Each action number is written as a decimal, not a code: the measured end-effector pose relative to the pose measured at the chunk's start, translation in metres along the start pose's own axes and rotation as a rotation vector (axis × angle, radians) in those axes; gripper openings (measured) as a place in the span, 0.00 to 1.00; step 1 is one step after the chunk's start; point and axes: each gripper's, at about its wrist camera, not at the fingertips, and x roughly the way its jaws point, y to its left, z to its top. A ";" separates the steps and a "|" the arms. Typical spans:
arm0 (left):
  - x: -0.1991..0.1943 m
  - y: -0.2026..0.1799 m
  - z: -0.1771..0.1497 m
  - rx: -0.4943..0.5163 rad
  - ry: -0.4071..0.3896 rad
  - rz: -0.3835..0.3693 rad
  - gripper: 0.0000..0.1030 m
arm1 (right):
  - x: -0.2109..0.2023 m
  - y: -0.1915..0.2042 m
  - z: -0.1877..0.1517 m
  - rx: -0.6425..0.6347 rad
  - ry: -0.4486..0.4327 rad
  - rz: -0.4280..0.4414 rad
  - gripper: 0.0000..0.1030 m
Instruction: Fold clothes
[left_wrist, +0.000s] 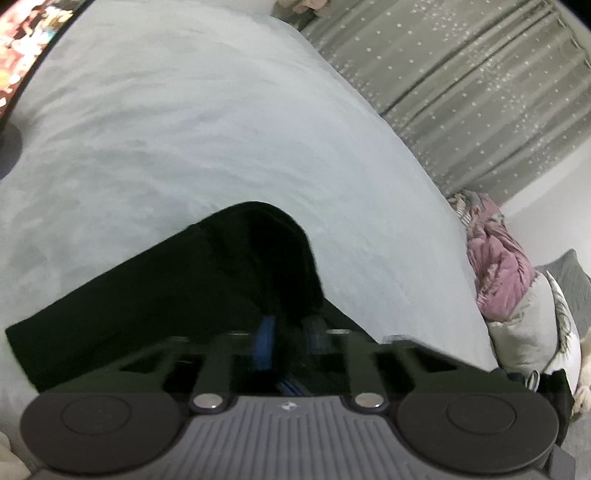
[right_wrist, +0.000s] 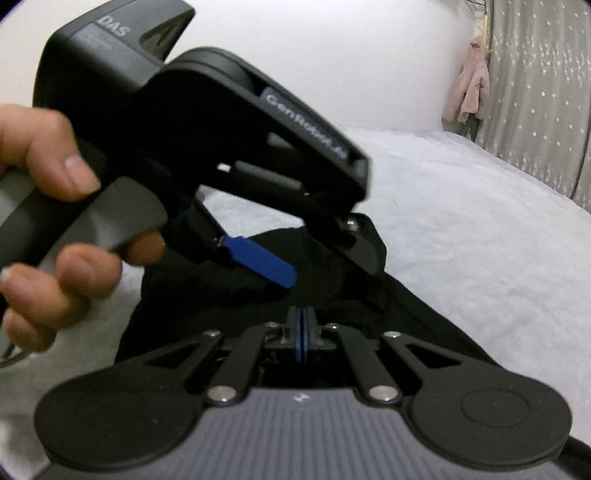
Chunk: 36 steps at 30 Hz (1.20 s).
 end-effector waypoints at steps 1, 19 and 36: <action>-0.002 0.001 0.001 -0.004 -0.013 0.007 0.00 | 0.000 -0.001 0.000 0.003 0.002 -0.004 0.05; -0.018 0.016 0.011 -0.070 -0.017 -0.057 0.43 | 0.015 -0.049 0.016 0.358 -0.003 -0.110 0.33; -0.002 0.028 0.014 -0.123 -0.008 -0.173 0.48 | 0.015 -0.003 0.013 0.086 -0.072 -0.106 0.04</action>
